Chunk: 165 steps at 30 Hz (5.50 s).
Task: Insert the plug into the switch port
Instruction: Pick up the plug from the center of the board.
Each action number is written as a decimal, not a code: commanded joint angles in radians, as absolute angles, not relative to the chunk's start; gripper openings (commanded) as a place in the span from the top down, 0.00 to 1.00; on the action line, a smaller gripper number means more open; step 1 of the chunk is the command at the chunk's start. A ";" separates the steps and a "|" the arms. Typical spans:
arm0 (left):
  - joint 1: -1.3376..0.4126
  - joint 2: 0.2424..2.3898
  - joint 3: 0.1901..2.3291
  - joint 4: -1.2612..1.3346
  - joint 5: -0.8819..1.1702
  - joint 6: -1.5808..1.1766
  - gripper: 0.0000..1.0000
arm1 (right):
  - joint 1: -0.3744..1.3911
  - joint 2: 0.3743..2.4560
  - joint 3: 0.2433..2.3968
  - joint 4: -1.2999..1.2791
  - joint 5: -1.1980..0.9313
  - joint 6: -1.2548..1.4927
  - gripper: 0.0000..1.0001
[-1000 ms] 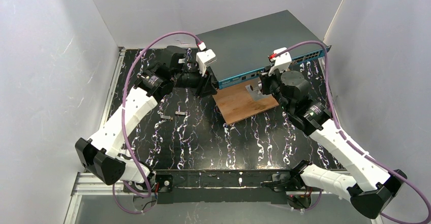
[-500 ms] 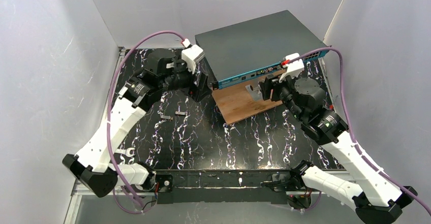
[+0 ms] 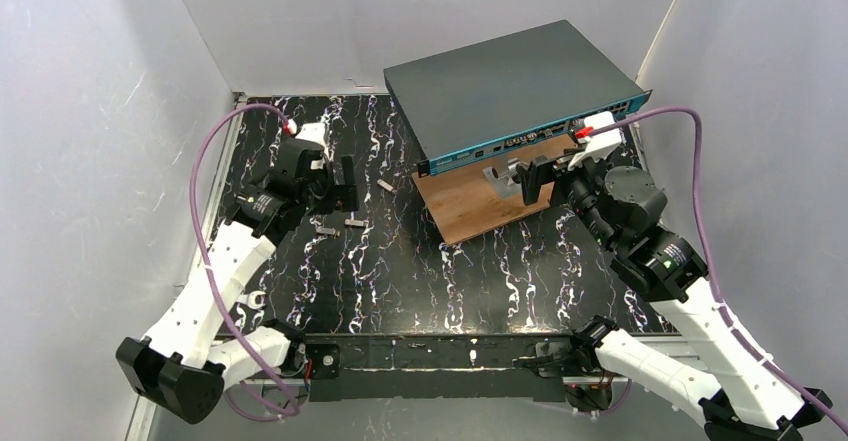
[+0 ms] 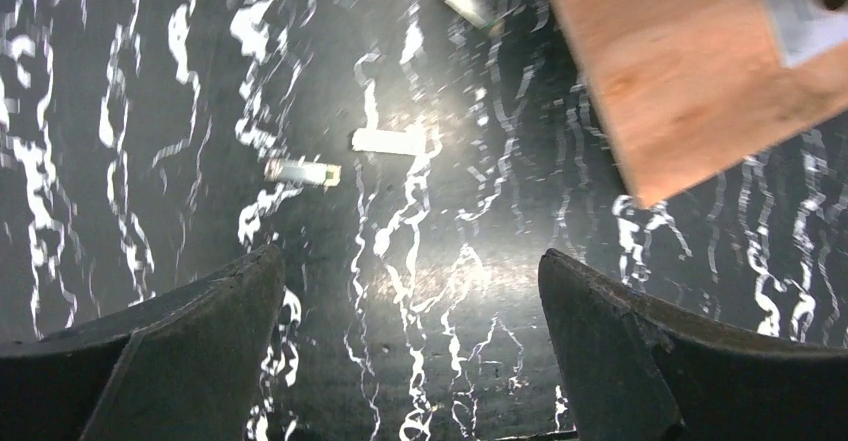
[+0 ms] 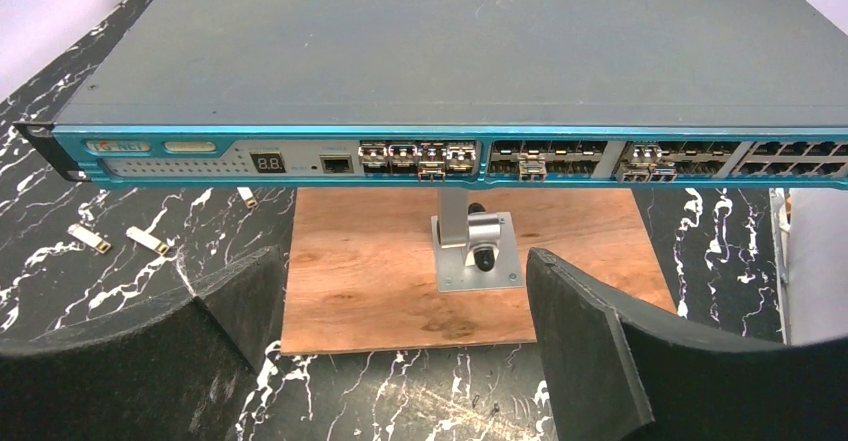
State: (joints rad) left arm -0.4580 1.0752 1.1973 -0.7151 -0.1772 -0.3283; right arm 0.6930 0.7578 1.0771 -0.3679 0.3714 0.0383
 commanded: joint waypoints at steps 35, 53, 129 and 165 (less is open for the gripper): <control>-0.257 1.564 0.997 -0.723 -0.355 -1.382 0.37 | 0.689 0.675 1.046 -0.369 0.431 -0.047 0.01; -0.256 1.692 1.017 -0.720 -0.348 -1.412 0.53 | 0.689 0.684 1.054 -0.364 0.432 -0.058 0.01; -0.272 1.082 1.025 -0.794 0.931 -0.344 1.00 | 0.689 1.045 1.350 -0.517 -0.615 -0.253 0.03; -0.541 1.205 1.389 -1.147 1.113 0.035 1.00 | 1.245 1.290 1.518 -0.708 -0.223 -0.639 0.33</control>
